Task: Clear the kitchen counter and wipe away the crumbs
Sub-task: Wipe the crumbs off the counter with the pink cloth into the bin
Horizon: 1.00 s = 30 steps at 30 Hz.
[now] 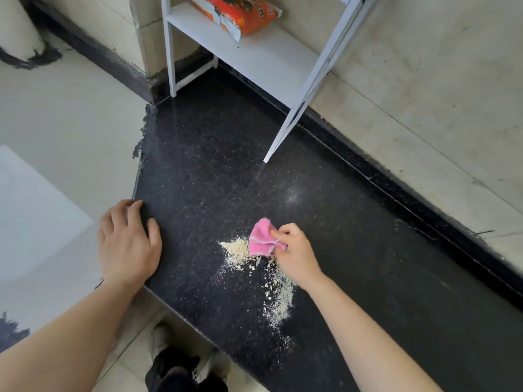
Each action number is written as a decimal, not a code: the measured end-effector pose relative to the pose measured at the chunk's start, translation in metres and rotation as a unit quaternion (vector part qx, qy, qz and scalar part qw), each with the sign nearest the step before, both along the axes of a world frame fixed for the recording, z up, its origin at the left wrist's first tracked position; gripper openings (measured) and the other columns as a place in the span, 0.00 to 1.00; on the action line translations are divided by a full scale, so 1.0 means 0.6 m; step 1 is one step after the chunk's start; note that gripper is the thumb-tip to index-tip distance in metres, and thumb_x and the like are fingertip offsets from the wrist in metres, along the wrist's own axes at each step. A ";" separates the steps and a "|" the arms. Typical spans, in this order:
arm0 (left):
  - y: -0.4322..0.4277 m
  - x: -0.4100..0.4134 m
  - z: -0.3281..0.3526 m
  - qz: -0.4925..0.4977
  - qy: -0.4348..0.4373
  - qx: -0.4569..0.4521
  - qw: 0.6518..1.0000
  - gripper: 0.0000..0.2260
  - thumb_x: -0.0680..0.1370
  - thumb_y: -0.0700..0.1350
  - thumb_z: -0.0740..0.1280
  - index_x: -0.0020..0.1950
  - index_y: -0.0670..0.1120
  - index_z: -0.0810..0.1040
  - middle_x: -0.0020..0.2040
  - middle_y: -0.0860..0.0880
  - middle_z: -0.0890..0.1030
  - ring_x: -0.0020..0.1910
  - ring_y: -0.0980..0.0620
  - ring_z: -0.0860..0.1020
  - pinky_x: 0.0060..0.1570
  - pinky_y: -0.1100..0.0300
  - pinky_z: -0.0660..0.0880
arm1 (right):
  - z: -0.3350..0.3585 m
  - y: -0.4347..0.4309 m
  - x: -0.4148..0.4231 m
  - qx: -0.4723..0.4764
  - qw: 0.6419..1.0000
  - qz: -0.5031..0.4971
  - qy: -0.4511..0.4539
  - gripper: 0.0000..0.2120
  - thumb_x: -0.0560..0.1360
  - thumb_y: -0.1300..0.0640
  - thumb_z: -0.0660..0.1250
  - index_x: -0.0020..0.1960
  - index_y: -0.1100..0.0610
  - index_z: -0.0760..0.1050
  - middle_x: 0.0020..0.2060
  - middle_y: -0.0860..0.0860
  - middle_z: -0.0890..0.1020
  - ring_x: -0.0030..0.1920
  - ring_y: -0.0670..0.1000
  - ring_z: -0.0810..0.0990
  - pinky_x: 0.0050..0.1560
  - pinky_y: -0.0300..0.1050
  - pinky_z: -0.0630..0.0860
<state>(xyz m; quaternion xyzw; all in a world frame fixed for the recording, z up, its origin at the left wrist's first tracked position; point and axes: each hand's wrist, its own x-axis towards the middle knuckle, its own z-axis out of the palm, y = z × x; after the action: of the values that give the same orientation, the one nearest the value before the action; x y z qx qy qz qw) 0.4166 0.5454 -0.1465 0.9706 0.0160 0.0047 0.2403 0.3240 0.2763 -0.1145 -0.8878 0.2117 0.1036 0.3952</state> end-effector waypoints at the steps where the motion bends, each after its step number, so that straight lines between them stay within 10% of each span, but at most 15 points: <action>1: 0.000 -0.002 0.001 -0.002 0.000 -0.001 1.000 0.17 0.79 0.48 0.58 0.66 0.45 0.67 0.67 0.43 0.67 0.67 0.40 0.61 0.67 0.44 0.61 | 0.007 0.011 -0.002 0.057 0.998 0.000 0.024 0.09 0.78 0.64 0.61 0.48 0.55 0.79 0.43 0.45 0.71 0.41 0.47 0.72 0.39 0.38 0.68; 8: 0.002 -0.001 0.005 -0.009 0.000 -0.003 1.000 0.17 0.80 0.48 0.56 0.67 0.45 0.66 0.67 0.43 0.67 0.67 0.41 0.61 0.67 0.44 0.61 | 0.089 -0.066 -0.019 -0.014 0.991 -0.134 -0.027 0.22 0.75 0.62 0.63 0.31 0.39 0.80 0.33 0.54 0.75 0.31 0.49 0.76 0.27 0.24 0.67; 11: 0.003 -0.001 0.005 -0.011 0.005 -0.003 1.000 0.17 0.80 0.48 0.56 0.67 0.45 0.66 0.67 0.43 0.67 0.67 0.41 0.61 0.68 0.44 0.61 | 0.083 -0.111 -0.043 -0.095 0.970 -0.215 0.063 0.17 0.76 0.57 0.64 0.28 0.48 0.78 0.24 0.53 0.74 0.24 0.51 0.75 0.22 0.29 0.65; 14: 0.003 -0.001 0.006 -0.011 0.008 -0.002 1.000 0.17 0.80 0.48 0.56 0.67 0.44 0.66 0.67 0.43 0.66 0.67 0.40 0.60 0.68 0.44 0.60 | 0.042 -0.080 -0.064 -0.076 0.962 -0.255 0.066 0.18 0.78 0.54 0.62 0.38 0.66 0.78 0.36 0.54 0.74 0.29 0.48 0.75 0.19 0.26 0.63; 23: 0.001 -0.008 0.016 -0.020 0.003 -0.009 1.000 0.18 0.80 0.46 0.56 0.68 0.41 0.66 0.68 0.40 0.66 0.68 0.38 0.61 0.68 0.43 0.60 | 0.043 0.052 -0.071 0.139 0.978 -0.150 0.040 0.11 0.76 0.61 0.65 0.44 0.49 0.84 0.43 0.50 0.75 0.40 0.48 0.77 0.37 0.33 0.72; 30: 0.004 -0.006 0.013 -0.034 0.001 -0.011 0.999 0.19 0.80 0.45 0.56 0.69 0.38 0.65 0.69 0.38 0.65 0.68 0.36 0.61 0.68 0.43 0.57 | 0.066 -0.043 -0.182 0.037 0.890 -0.451 0.056 0.08 0.69 0.69 0.63 0.36 0.62 0.80 0.31 0.53 0.77 0.37 0.52 0.74 0.39 0.42 0.66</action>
<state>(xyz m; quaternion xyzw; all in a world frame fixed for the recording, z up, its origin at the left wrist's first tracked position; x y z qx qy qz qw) 0.4132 0.5476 -0.1388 0.9677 -0.0162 -0.0049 0.2514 0.2147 0.2504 -0.0748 -0.6744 0.6071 -0.0282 0.4194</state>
